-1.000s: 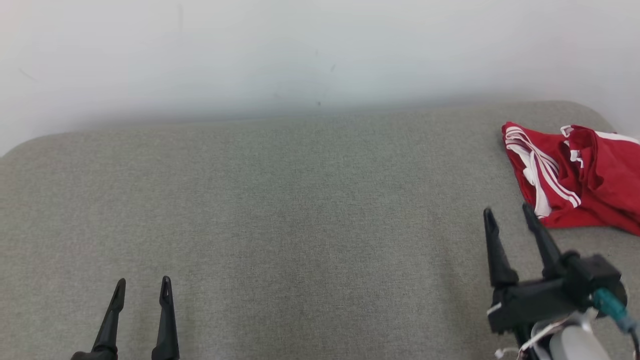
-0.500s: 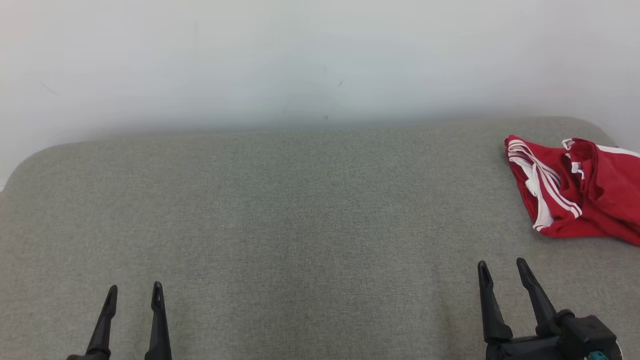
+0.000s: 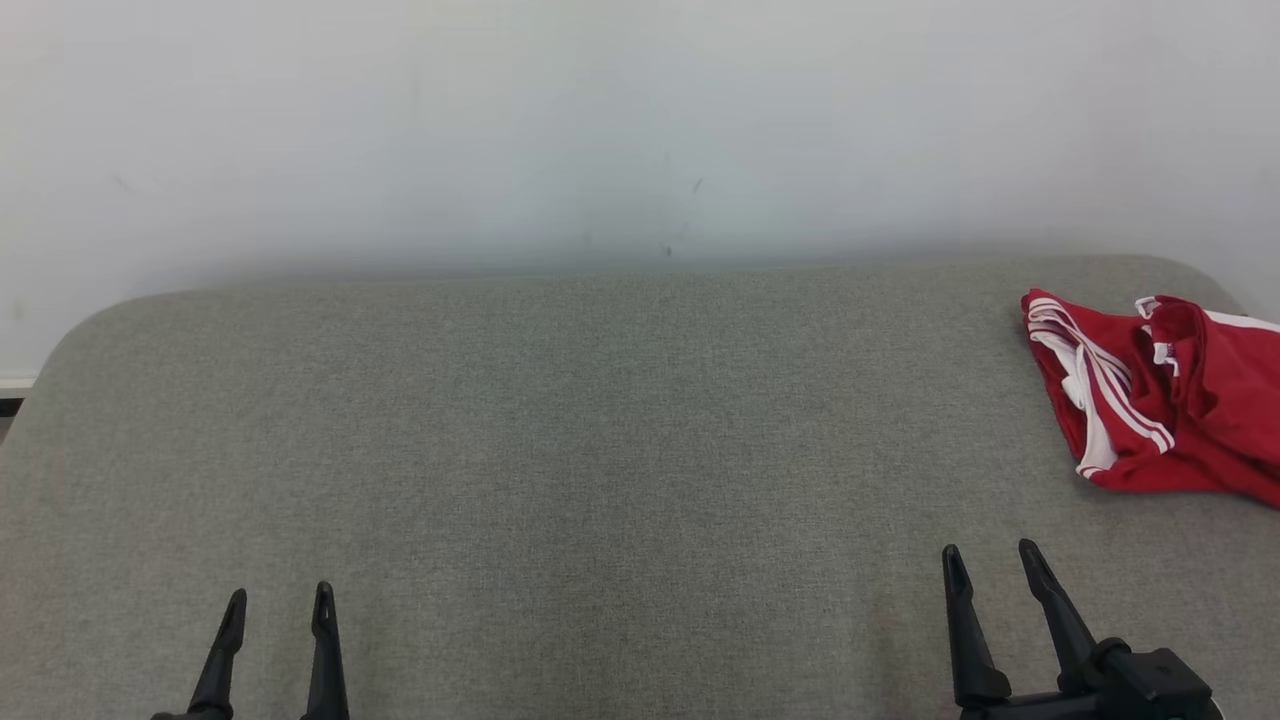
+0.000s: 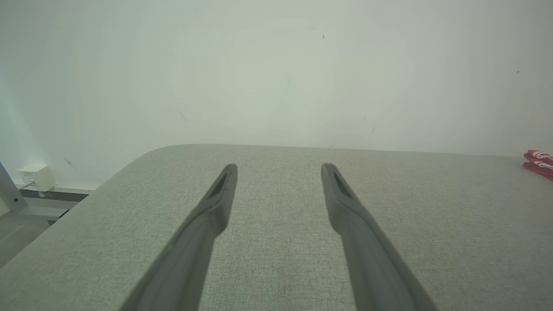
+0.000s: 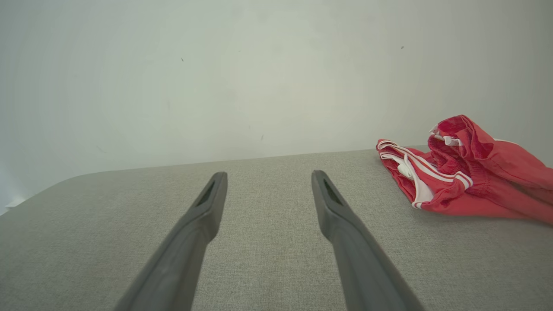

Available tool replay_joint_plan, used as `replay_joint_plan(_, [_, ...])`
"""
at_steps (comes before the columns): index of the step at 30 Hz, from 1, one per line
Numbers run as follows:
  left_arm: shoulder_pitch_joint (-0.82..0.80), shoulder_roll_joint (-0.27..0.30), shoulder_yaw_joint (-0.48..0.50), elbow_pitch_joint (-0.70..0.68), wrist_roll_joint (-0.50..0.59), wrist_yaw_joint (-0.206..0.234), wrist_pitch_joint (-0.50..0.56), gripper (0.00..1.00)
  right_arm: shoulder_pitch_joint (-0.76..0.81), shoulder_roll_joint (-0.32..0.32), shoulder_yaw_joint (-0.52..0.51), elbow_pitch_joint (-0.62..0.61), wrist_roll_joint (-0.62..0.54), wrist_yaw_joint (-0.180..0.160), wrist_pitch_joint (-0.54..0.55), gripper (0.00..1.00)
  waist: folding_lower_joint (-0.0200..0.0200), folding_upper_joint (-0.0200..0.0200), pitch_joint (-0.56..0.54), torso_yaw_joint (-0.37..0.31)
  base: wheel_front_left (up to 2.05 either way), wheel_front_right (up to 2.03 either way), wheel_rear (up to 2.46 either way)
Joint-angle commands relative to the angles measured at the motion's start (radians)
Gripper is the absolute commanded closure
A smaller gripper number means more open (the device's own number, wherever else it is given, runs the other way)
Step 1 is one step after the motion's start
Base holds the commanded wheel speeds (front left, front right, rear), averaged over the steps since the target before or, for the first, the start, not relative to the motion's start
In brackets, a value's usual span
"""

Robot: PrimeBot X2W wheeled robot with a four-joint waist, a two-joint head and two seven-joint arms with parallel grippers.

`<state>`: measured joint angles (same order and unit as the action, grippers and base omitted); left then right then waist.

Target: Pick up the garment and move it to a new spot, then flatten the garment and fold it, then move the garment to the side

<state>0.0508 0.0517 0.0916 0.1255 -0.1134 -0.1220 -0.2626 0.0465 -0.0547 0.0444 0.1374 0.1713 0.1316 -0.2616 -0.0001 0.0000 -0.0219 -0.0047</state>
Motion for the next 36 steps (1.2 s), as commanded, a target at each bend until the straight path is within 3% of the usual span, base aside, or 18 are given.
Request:
replay_joint_plan(1, [-0.011, -0.001, 0.002, 0.007, 0.001, 0.001, -0.003, 0.0, 0.009, 0.002, 0.002, 0.001, -0.006, -0.003, -0.004, 0.0, 0.0001, 0.0, -0.001, 0.001, 0.0, 0.0, 0.0])
replay_joint_plan(9, [-0.012, -0.001, 0.004, 0.013, -0.002, 0.002, -0.003, 0.0, 0.005, 0.004, 0.009, 0.005, -0.005, -0.003, -0.004, 0.0, 0.0001, 0.0, -0.002, 0.002, 0.0, 0.0, 0.0])
replay_joint_plan(10, [-0.008, 0.0, 0.003, 0.015, -0.001, 0.0, 0.0, 1.0, 0.0, 0.002, 0.008, 0.006, 0.0, 0.0, 0.0, 1.0, 0.0001, 0.0, -0.002, 0.002, 0.0, 0.0, 0.0])
replay_joint_plan(16, [0.006, -0.007, 0.006, 0.062, -0.017, -0.001, 0.008, 1.0, 0.017, 0.002, 0.009, 0.044, 0.018, 0.0, 0.007, 1.0, 0.0002, 0.0, -0.002, 0.002, 0.0, 0.0, 0.0])
replay_joint_plan(36, [-0.038, -0.005, 0.009, 0.075, -0.4, -0.003, 0.103, 1.0, -0.029, -0.016, -0.011, 0.058, 0.407, 0.0, 0.083, 1.0, 0.0002, 0.0, 0.003, 0.002, 0.0, 0.0, 0.0])
